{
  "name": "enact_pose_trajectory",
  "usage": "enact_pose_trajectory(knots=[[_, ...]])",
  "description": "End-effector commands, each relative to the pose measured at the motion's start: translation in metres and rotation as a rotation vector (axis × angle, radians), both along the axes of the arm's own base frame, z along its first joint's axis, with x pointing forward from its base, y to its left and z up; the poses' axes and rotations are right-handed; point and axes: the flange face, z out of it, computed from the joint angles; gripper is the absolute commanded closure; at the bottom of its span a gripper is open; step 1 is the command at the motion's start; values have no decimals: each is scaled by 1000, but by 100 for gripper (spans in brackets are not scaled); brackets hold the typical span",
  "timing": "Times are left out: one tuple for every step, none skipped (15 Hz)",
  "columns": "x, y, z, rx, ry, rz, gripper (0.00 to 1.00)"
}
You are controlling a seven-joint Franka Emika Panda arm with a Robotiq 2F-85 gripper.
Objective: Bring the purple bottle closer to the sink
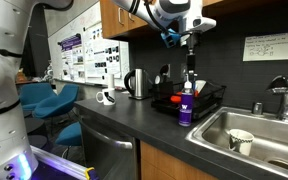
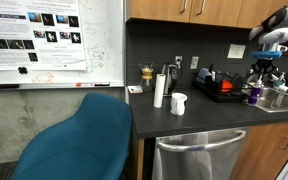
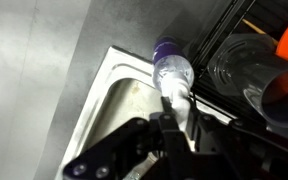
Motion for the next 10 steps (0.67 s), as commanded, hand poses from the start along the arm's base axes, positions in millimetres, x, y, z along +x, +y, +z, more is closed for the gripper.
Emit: enact_pose_trajectory(knots=[[6,-7,7,-4,-16,19,72],[6,-7,8,-5,-15,22,65],[7,-7,9,-6,-19,26,61],[7,-7,12,-8,-22,30,57],[8,-6,15,-13,-27,36,55],[8,-5,17,-16,-31,40,54],[8,-4,20,-20,-37,42,52],[7,-4,25,-25,-45,42,49],[7,-3,29,-30,-53,44,46],[6,-2,36,-40,-62,46,43]])
